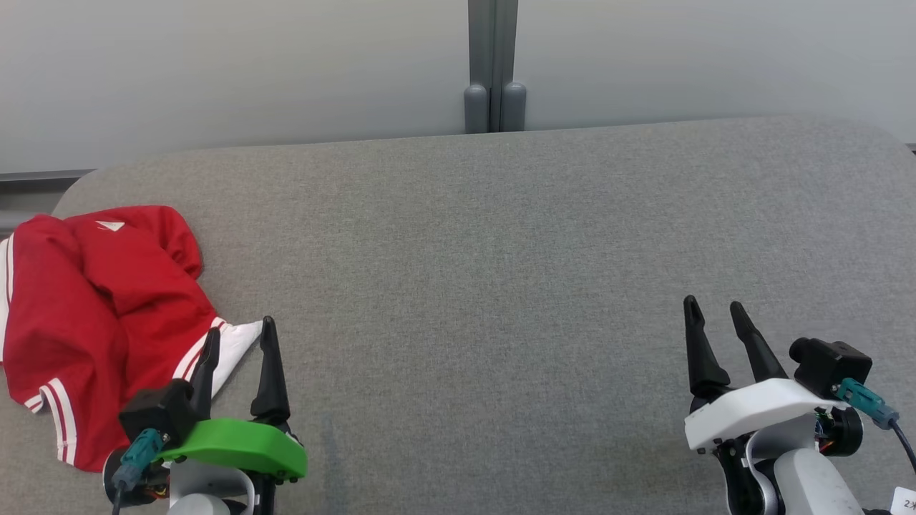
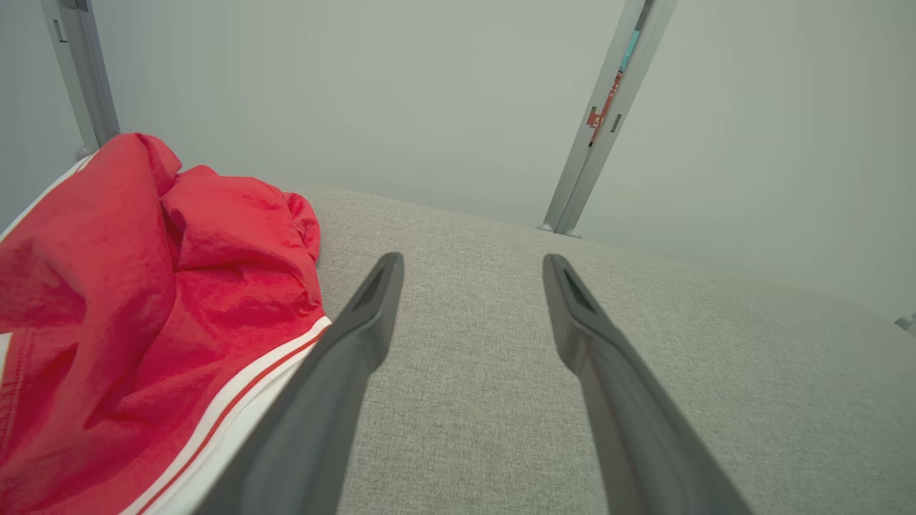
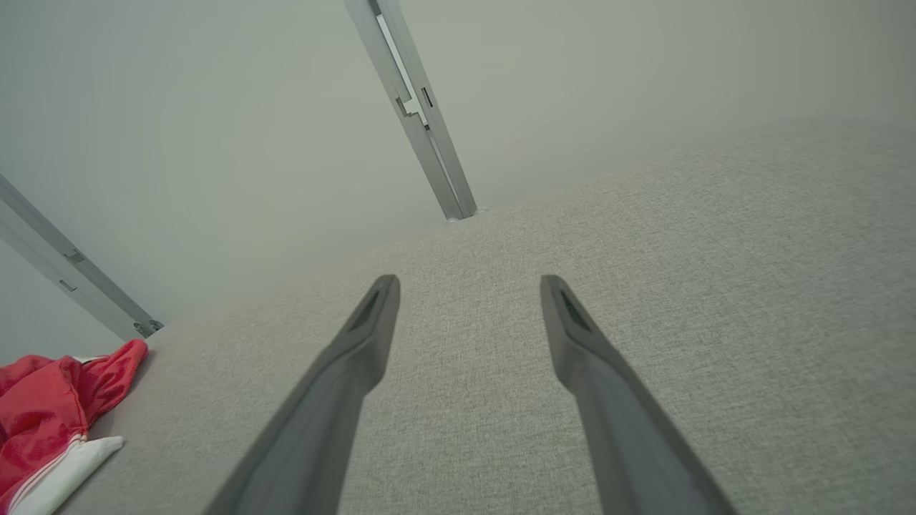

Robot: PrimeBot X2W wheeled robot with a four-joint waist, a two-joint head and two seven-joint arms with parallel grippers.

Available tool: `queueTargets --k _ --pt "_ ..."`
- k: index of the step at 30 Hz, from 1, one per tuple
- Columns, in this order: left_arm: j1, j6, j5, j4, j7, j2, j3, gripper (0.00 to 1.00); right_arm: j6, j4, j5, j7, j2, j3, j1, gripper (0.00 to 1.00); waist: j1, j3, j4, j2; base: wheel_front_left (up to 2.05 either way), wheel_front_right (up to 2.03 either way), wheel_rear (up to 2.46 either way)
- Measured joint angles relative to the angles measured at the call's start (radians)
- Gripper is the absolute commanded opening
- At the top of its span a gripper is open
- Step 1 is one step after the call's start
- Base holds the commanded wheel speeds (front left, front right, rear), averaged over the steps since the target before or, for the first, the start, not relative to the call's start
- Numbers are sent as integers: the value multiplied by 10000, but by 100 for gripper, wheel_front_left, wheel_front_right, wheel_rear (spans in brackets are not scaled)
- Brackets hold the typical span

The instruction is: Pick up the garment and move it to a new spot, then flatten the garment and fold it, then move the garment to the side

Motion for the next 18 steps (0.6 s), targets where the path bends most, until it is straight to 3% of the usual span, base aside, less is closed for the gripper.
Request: queueTargets --k 18 --pt "-183 -17 899 614 -389 -157 86 100 0 40 -1592 153 -12 230 -83 100 0 32 30 0 0 0 0"
